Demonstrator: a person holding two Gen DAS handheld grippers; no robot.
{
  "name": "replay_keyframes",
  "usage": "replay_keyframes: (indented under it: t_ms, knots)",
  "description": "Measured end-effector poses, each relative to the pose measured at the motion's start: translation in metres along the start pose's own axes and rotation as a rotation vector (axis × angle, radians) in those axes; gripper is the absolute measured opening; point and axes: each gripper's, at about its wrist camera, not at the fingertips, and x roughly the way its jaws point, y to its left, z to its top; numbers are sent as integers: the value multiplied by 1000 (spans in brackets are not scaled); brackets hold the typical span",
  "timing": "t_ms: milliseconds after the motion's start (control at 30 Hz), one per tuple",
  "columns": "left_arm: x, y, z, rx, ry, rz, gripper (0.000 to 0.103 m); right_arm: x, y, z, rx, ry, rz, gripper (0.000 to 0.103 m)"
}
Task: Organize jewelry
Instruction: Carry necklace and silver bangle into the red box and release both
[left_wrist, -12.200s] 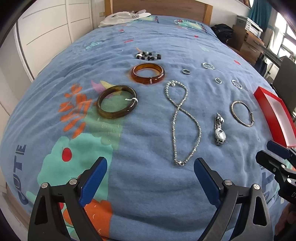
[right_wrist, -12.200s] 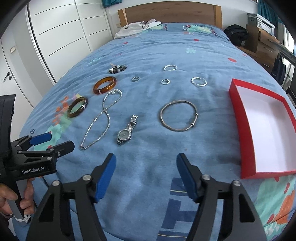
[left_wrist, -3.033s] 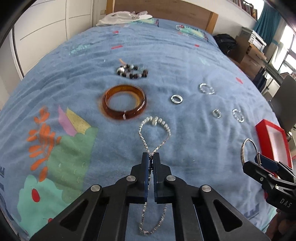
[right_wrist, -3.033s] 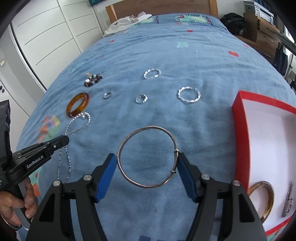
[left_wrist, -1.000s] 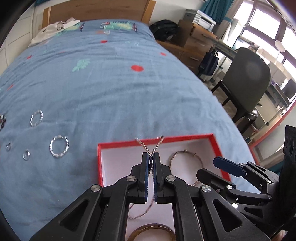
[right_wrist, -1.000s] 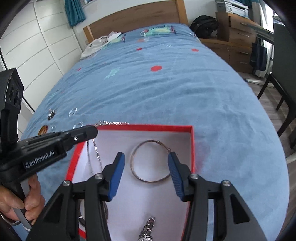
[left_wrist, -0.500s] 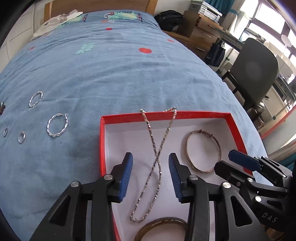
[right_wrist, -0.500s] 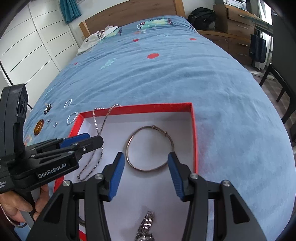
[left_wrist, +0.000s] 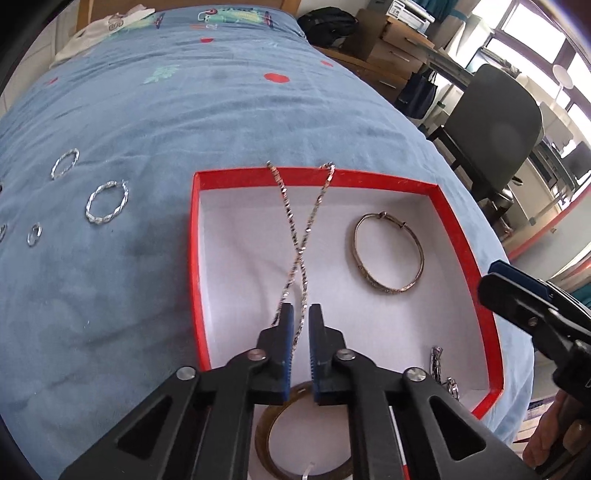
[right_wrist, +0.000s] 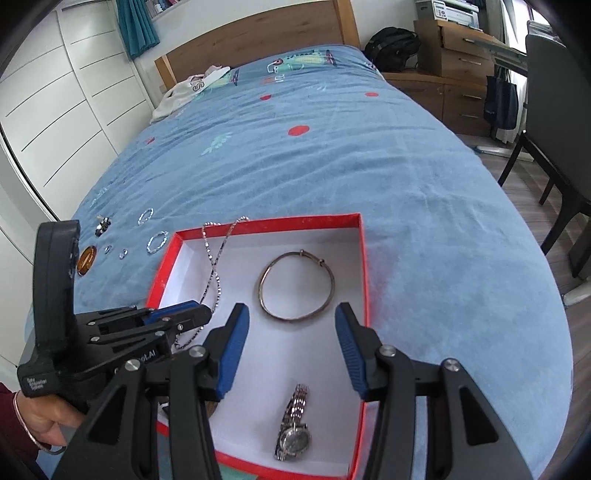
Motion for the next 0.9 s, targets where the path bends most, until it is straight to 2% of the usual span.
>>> replay_keyframes:
  t_ms: [133,233,333,567,733,900]
  knots:
    - [-3,-1,-6,19,6,-25,2,-4,-1,-2,11,-7,0,47]
    - [-5,-5,-10,37,21,-80,0,-6,-2,-5,19,-12,3,47]
    - [-8,-14,-14,75,16,-88,0,-7,-2,-6,22,-15,7,47]
    - [-7,-7,12,41,-42,3,3,-7,-10,-8,38,-23,10,47]
    - [1,-3,32,27,-64,52,21,-1,-18,-8,56,-24,16,47]
    - [13,1,47,14,-56,67,24,3,-21,-8,60,-21,22,47]
